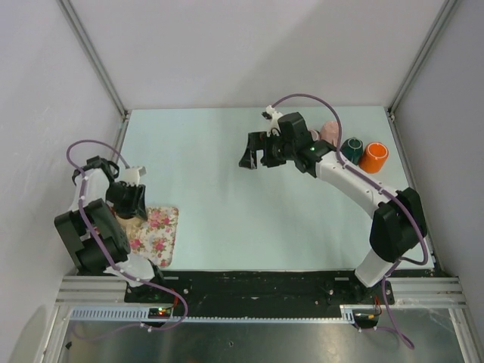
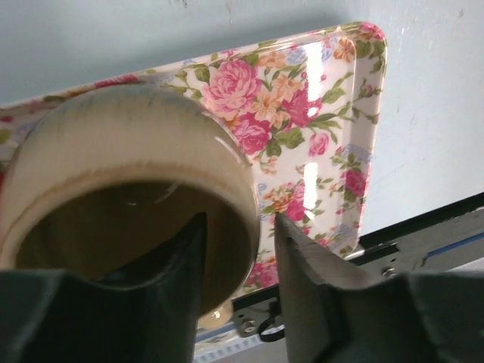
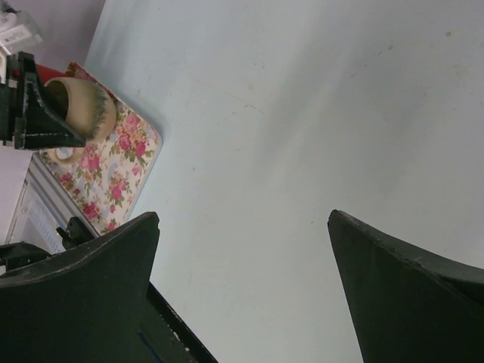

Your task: Turn the mug right side up

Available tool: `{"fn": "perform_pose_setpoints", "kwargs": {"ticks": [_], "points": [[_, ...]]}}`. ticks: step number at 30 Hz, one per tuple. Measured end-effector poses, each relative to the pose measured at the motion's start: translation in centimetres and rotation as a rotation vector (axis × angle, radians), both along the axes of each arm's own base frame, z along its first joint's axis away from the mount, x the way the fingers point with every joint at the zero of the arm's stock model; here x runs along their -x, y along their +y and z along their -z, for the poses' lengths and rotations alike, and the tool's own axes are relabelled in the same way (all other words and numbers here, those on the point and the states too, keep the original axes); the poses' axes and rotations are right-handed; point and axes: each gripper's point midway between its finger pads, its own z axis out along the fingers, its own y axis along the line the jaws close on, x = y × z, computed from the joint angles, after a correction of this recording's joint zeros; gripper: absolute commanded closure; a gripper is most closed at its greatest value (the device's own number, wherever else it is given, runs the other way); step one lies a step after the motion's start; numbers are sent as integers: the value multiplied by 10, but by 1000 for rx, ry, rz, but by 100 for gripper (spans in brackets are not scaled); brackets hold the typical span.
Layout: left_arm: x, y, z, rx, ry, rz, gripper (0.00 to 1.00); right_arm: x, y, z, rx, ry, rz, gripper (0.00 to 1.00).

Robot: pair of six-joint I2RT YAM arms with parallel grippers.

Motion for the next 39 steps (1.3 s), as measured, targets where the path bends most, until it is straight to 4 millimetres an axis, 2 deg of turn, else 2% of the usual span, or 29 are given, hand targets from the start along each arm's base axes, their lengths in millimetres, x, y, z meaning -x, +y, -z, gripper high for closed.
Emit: {"fn": "perform_pose_setpoints", "kwargs": {"ticks": [4,8,12,14,17,20,24,27,31,34,36,39], "points": [[-6,8,-7,-32,-12,11,39,-8,-12,5,26,2,42,1],[-18,16,-22,-63,-53,19,32,-36,-56,16,97,8,178,2],[-29,20,-42,-91,-116,35,30,-68,-132,32,256,-16,358,7],[-33,19,-55,-107,-158,48,29,-75,-169,38,336,-18,433,10],[-39,12,-73,-123,-214,74,29,-77,-232,42,466,-5,561,11],[-48,-4,-95,-121,-283,108,28,-75,-284,49,551,19,663,12],[-59,-24,-119,-96,-360,136,28,-67,-346,75,667,86,763,15],[-65,-34,-133,-81,-400,144,27,-70,-363,98,722,124,773,21],[-67,-45,-141,-58,-423,144,27,-79,-366,126,749,150,753,31],[-66,-50,-143,-44,-424,140,27,-85,-369,139,746,157,749,38],[-65,-51,-144,-40,-425,137,27,-89,-370,146,741,158,750,45],[-64,-53,-145,-34,-425,129,27,-93,-371,157,734,167,744,63]]}}
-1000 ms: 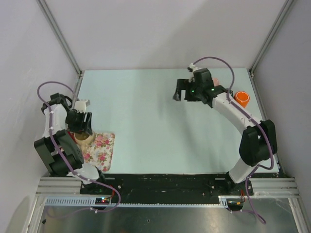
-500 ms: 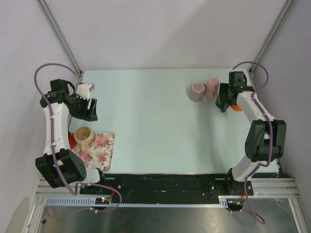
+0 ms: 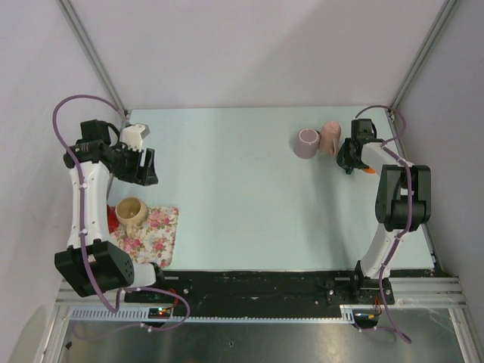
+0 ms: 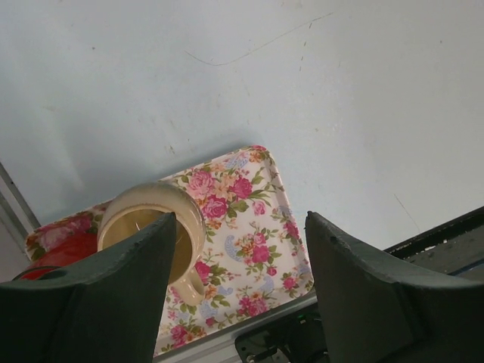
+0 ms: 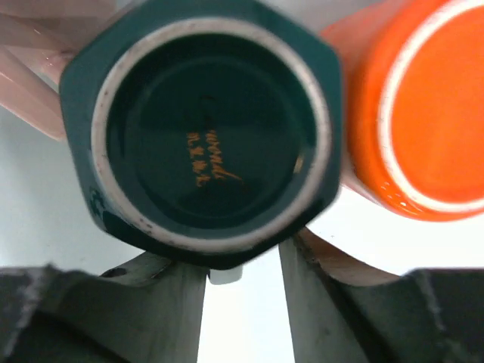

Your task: Turn the mug right side up

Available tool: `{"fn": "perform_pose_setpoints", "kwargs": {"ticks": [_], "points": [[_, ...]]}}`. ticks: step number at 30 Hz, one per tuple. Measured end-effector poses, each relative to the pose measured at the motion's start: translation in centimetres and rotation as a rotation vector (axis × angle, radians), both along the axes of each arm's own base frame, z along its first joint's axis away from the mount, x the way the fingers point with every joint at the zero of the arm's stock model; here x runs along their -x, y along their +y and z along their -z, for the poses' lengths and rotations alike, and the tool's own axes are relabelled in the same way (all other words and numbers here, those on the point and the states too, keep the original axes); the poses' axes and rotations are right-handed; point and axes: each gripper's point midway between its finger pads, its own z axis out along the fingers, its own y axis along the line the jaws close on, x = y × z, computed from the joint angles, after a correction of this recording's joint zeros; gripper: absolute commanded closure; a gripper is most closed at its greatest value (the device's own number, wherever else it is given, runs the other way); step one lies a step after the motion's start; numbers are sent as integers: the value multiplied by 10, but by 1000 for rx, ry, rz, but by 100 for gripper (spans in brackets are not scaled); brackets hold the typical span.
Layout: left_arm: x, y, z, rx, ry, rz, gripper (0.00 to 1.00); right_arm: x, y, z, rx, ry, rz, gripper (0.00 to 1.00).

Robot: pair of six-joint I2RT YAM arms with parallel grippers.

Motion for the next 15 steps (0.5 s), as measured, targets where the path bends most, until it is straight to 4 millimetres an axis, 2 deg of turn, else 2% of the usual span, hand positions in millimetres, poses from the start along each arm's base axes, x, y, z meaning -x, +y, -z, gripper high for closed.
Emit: {"fn": "perform_pose_setpoints", "kwargs": {"ticks": [4,5,12,15], "points": [[1,-3,-2,12,-4,-1,27,-5,2,10,-6,4,-15,93],[1,-5,-3,17,-3,1,27,-6,2,10,-4,1,-16,96],[-1,-16,-12,53,-15,5,23,-3,4,7,-22,4,-27,100],[-5,-23,-24,74,-43,11,19,10,8,-12,-45,2,-19,100]]}}
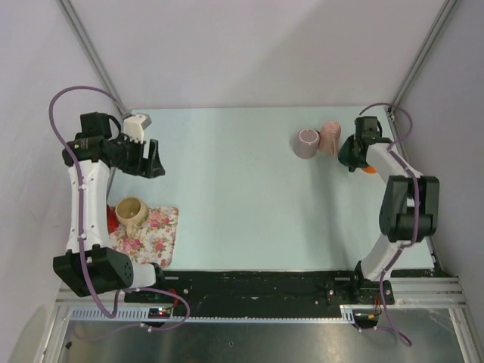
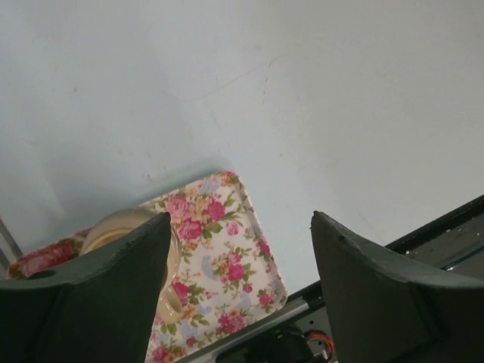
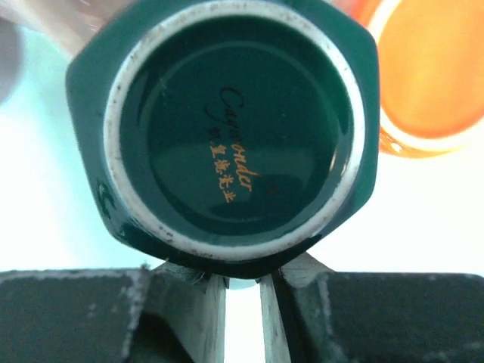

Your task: Turn the mug right side up

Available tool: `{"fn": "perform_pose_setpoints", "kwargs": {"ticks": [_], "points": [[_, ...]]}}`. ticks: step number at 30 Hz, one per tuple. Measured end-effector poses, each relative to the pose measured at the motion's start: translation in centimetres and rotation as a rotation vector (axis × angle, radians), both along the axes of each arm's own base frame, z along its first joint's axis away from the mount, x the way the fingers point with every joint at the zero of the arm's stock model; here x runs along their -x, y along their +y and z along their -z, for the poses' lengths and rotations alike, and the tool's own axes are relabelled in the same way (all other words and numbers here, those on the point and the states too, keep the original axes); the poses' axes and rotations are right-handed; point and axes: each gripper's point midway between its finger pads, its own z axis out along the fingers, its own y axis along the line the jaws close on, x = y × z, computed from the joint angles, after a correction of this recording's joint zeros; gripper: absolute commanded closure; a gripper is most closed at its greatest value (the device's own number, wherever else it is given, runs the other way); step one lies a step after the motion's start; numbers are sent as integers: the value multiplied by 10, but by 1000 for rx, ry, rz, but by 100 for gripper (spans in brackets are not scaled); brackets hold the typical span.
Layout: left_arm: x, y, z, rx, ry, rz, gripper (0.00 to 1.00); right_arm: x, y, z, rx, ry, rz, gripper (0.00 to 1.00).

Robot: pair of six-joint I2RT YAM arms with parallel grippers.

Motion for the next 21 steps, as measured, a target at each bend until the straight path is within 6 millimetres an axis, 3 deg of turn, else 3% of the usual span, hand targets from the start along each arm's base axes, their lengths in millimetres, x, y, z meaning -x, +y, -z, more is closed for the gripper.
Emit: {"fn": "perform_pose_setpoints", "kwargs": {"ticks": [2,4,7,9,12,15,19,21], "points": [[-4,-7,-13,21,-32,10,17,7,3,-28,-18,-47,5,100],[-7,-14,-27,43,-65,22,15,10,9,-72,-32,-149,2,100],[-8,-27,-51,80,-123,47,15,17,24,-152,-47,-364,-21,100],[-8,-36,-68,106,-163,66,15,25,49,-205,-84,-513,-72,100],[-6,-50,-92,134,-220,100,14,40,112,-265,-222,-687,-224,100],[0,-74,-122,185,-286,169,8,58,189,-301,-424,-777,-427,100],[12,-106,-161,308,-348,264,4,83,294,-326,-768,-780,-688,100],[18,-120,-177,368,-366,305,4,93,330,-331,-916,-751,-766,100]]}}
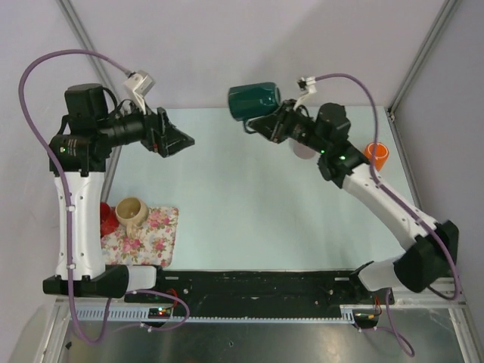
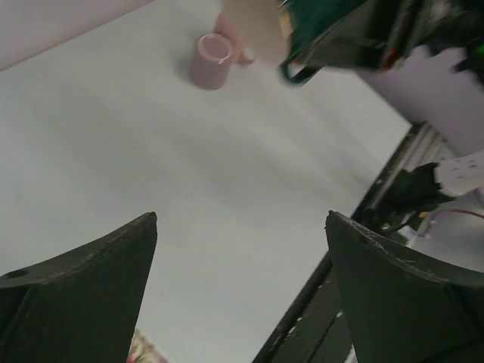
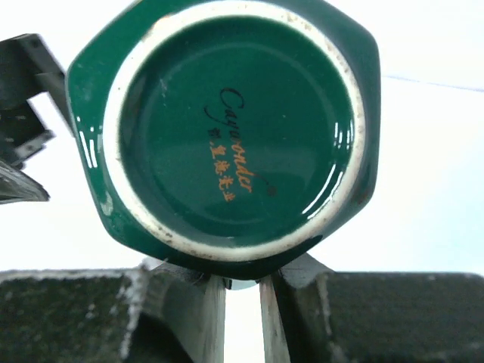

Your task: Turn the mug right side up

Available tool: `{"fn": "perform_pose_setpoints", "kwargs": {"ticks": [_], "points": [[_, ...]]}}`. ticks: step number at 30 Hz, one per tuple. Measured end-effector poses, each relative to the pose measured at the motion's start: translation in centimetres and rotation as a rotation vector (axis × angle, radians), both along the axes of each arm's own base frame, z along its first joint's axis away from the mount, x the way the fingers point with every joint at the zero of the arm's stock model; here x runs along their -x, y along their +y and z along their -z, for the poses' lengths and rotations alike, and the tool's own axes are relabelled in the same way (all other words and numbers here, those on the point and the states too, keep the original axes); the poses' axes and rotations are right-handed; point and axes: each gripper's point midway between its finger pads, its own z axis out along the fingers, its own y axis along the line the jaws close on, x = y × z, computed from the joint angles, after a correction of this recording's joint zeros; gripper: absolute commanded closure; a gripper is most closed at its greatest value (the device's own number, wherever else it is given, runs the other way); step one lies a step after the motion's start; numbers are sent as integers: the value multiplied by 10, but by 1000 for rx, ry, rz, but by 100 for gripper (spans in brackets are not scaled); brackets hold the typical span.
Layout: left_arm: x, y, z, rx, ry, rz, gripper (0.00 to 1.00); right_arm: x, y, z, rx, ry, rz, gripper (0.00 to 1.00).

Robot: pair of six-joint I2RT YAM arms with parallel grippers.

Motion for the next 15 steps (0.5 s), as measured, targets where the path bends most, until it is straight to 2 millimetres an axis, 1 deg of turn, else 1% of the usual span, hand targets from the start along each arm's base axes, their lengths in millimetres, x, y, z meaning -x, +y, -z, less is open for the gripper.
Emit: {"fn": "perform_pose_setpoints", "kwargs": {"ticks": [2,4,7,9,11,13,15], "points": [[5,-14,-10,46,-2,46,5,9,32,-3,-80,30,-121,100],[8,-25,-16,88,13,86,7,17,56,-6,-137,66,-217,100],[4,-36,-21,141,42,110,11,31,84,-13,-183,90,-325,100],[-2,-40,-25,167,56,114,13,40,98,-22,-209,97,-385,100],[-8,-41,-31,185,53,111,18,50,107,-32,-231,87,-438,100],[-13,-43,-38,203,43,108,24,59,115,-39,-247,84,-480,100],[-12,-44,-45,220,37,112,32,64,122,-46,-257,79,-510,100]]}}
